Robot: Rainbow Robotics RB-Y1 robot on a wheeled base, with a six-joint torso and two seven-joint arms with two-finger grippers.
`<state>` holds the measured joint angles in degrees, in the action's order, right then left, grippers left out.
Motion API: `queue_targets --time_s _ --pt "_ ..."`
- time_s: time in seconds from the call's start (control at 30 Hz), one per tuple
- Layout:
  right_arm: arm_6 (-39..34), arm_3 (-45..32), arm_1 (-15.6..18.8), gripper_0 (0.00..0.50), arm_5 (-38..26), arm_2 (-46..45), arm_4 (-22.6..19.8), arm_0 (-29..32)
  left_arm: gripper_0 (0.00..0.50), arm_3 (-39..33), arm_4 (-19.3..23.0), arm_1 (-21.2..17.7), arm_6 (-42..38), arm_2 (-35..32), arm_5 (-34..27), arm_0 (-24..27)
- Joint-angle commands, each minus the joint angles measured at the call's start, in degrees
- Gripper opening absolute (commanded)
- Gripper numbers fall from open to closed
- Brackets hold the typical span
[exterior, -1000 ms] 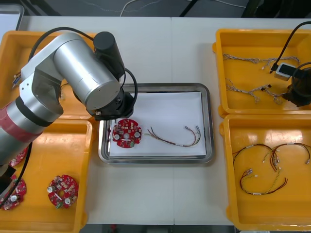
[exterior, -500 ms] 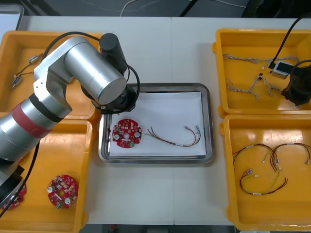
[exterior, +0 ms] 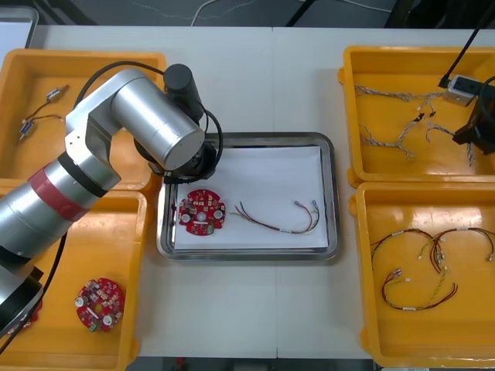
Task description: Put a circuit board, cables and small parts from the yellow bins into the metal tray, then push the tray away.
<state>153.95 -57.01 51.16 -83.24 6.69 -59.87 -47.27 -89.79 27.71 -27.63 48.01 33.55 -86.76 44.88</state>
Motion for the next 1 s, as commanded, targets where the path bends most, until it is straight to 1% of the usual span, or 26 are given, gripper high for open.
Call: queue_targets --time_s 0.03,0.13,0.23,0.27,0.3,0.33,0.37,0.4,0.47,0.57,0.67,0.73,0.77,0.83,0.93,1.0 --pt "1.0 -3.2 3.2 0.000 -4.5 -6.4 -0.2 -2.0 0.000 -0.1 -0.7 1.5 4.3 1.2 0.7 2.6" --pt "1.0 -5.2 3.2 0.000 -7.4 -8.7 1.6 -1.9 0.000 -0.1 -0.7 1.6 4.3 1.2 0.7 2.6" --pt "1.0 -8.5 3.2 0.000 -10.4 -10.0 4.2 -1.8 0.005 -0.1 -0.5 1.6 4.1 1.2 0.7 2.6" --pt "1.0 -10.0 3.3 0.000 -11.4 -10.4 5.3 -1.7 0.097 -0.1 -0.5 1.5 4.1 1.3 0.7 2.6" --pt "1.0 -11.5 3.4 0.000 -12.6 -10.8 6.3 -1.5 0.222 -0.1 -0.5 1.6 4.1 1.2 0.6 2.7" --pt "1.0 -12.3 3.4 0.000 -13.1 -11.0 6.7 -1.2 0.273 -0.1 -0.5 1.5 4.0 1.2 0.7 2.6" --pt "1.0 -14.1 3.4 0.000 -14.1 -11.6 7.5 -0.7 0.352 -0.1 -0.5 1.5 4.0 1.2 0.7 2.6" --pt "1.0 -15.7 3.4 0.000 -15.0 -12.2 7.9 -0.2 0.401 -0.2 -0.4 1.6 3.8 1.3 0.7 2.7" --pt "1.0 -17.8 3.3 0.000 -16.1 -13.2 8.0 0.8 0.426 -0.4 -0.4 1.6 3.8 1.2 0.7 2.7" --pt "0.4 -21.5 3.3 0.000 -17.6 -14.3 7.9 2.6 0.431 -1.1 0.0 1.5 3.8 0.5 0.4 2.7" --pt "-2.7 -26.1 3.3 0.000 -19.1 -15.6 7.4 4.6 0.430 -2.2 2.0 1.6 4.0 -1.4 -1.1 2.8" --pt "-5.7 -30.4 3.3 0.000 -20.3 -16.3 6.9 6.0 0.428 -4.1 3.0 1.5 4.1 -2.9 -3.9 3.2" --pt "-6.4 -31.4 3.3 0.000 -20.7 -16.4 6.7 6.4 0.431 -4.6 3.2 1.5 4.0 -3.1 -4.6 3.3" --pt "-9.4 -35.3 3.3 0.000 -22.0 -16.4 6.3 7.5 0.429 -6.3 5.1 1.5 4.0 -4.8 -7.9 4.0" --pt "-12.0 -38.8 3.2 0.000 -23.1 -16.4 5.5 8.5 0.430 -7.9 7.5 1.1 3.9 -6.9 -11.1 4.8" --pt "-14.4 -41.4 2.9 0.000 -23.6 -16.4 3.4 9.5 0.430 -10.3 8.9 0.5 3.8 -8.9 -14.0 5.1"
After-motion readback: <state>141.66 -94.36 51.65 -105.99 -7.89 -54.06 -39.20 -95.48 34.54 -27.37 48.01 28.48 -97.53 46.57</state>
